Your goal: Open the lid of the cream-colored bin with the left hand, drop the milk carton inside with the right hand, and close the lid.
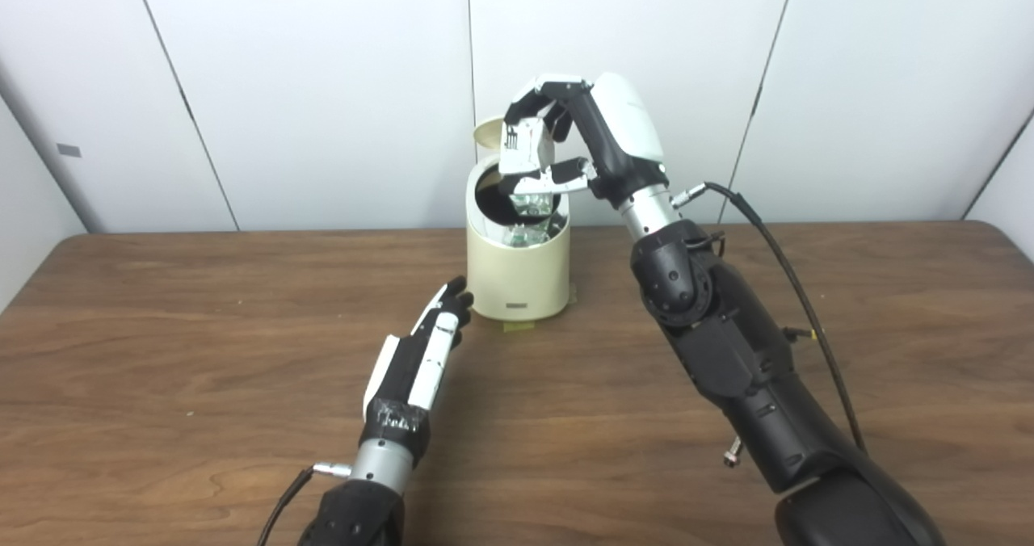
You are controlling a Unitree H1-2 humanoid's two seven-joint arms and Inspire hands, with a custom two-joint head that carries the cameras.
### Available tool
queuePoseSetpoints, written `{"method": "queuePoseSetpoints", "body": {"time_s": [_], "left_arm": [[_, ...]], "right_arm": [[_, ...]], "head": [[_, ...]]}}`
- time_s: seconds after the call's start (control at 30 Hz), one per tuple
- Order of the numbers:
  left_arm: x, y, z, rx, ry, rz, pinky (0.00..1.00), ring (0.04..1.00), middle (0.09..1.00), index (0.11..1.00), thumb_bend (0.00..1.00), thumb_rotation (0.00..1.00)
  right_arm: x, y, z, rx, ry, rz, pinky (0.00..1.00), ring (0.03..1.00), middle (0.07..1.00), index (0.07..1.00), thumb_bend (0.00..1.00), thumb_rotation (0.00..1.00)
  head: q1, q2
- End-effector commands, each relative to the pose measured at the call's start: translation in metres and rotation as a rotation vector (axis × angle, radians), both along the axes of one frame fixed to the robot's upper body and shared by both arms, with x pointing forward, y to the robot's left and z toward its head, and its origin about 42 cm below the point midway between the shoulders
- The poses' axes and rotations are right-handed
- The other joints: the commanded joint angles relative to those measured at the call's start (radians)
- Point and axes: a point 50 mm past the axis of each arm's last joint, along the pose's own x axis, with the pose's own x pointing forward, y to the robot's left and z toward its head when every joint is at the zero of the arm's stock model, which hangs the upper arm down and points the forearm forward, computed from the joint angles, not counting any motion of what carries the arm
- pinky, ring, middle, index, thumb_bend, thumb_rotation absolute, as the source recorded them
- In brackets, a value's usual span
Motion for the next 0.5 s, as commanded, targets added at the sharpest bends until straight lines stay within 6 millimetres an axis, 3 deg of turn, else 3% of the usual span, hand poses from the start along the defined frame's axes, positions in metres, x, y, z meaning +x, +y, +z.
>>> {"method": "queuePoseSetpoints", "body": {"time_s": [0.0,0.47], "left_arm": [[0.002,-0.008,0.017,-0.023,-0.092,0.003,0.98,0.945,0.925,0.945,0.48,0.91],[-0.001,-0.01,0.021,-0.045,-0.134,0.013,0.95,0.936,0.918,0.95,0.48,0.91]], "right_arm": [[0.002,0.008,0.041,0.019,-0.137,0.05,0.33,0.403,0.515,0.499,0.5,0.0],[-0.002,0.003,0.019,-0.025,-0.122,0.081,0.33,0.407,0.512,0.499,0.5,0.0]], "head": [[0.003,0.002],[0.015,0.016]]}}
